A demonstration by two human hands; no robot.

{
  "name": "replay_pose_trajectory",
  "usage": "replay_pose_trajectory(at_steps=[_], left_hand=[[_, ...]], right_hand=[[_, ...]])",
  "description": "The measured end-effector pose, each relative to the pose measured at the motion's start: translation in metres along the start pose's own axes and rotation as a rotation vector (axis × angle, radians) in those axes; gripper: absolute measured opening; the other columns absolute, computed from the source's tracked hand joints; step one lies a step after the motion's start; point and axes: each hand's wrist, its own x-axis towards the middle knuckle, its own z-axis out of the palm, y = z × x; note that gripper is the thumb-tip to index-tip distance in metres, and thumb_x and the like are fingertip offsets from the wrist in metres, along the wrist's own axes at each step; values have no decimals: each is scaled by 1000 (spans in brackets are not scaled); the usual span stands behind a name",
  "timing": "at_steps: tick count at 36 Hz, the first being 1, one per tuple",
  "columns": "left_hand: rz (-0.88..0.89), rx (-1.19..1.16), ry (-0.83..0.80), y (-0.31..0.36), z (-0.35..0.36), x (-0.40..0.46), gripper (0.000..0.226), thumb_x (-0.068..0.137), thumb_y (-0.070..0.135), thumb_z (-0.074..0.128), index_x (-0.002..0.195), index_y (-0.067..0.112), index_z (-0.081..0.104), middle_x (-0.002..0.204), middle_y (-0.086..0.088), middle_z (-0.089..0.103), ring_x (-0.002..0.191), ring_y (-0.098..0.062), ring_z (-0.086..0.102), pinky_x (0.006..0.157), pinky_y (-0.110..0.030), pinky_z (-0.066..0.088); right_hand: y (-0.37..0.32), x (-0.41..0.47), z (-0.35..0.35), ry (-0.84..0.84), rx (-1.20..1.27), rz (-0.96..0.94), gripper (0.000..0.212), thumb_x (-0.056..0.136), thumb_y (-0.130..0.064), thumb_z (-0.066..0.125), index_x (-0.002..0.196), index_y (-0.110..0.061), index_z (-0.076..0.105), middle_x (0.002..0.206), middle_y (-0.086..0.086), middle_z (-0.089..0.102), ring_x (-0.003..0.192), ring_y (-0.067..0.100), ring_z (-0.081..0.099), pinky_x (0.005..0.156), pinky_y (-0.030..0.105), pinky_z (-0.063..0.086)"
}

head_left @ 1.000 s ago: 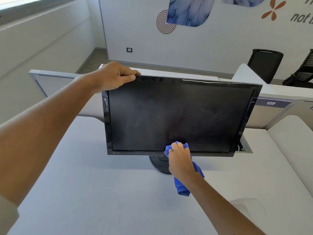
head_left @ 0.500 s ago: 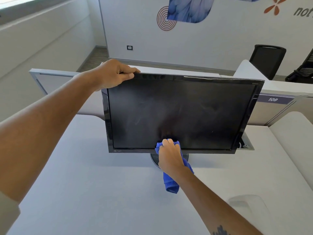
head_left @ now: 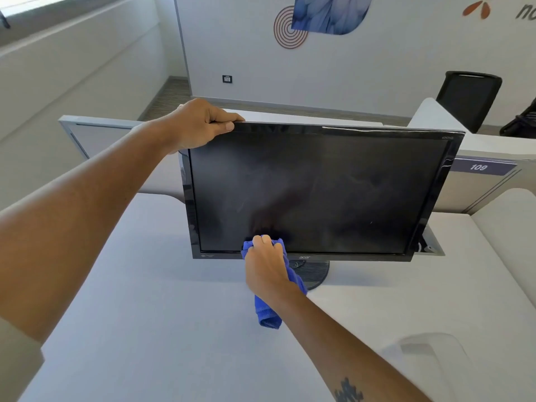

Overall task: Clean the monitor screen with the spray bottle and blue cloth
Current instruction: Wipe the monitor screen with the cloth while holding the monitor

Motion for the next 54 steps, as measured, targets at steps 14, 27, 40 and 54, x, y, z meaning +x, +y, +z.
replay_pose_trajectory(at_steps=[14, 27, 40, 54], left_hand=[[-8, 13, 7, 5, 1, -3, 35, 110, 23, 64, 141, 34, 73, 150, 10, 69, 146, -12, 58, 132, -41, 36], [3, 28, 31, -1, 3, -2, 34, 110, 23, 64, 142, 33, 73, 148, 8, 71, 145, -17, 59, 132, -45, 36], [28, 37, 69, 0, 8, -6, 34, 111, 22, 62, 142, 31, 73, 147, 9, 71, 149, -21, 56, 136, -57, 20], [33, 79, 68, 4, 7, -5, 34, 112, 24, 61, 142, 35, 73, 147, 11, 71, 149, -22, 54, 135, -57, 22]], right_hand=[[-68, 23, 2, 90, 20, -151, 12, 99, -20, 63, 107, -18, 72, 114, 6, 55, 109, 25, 50, 84, 38, 43], [-92, 26, 8, 37, -25, -171, 6, 95, -21, 68, 101, -20, 68, 113, 8, 55, 106, 25, 50, 87, 39, 53], [-34, 2, 11, 82, 136, 39, 23, 105, -10, 52, 123, -2, 65, 128, 20, 56, 121, 38, 54, 95, 49, 47], [87, -45, 3, -5, 34, 213, 36, 100, -18, 58, 136, -15, 58, 137, 7, 48, 124, 24, 52, 94, 32, 53]])
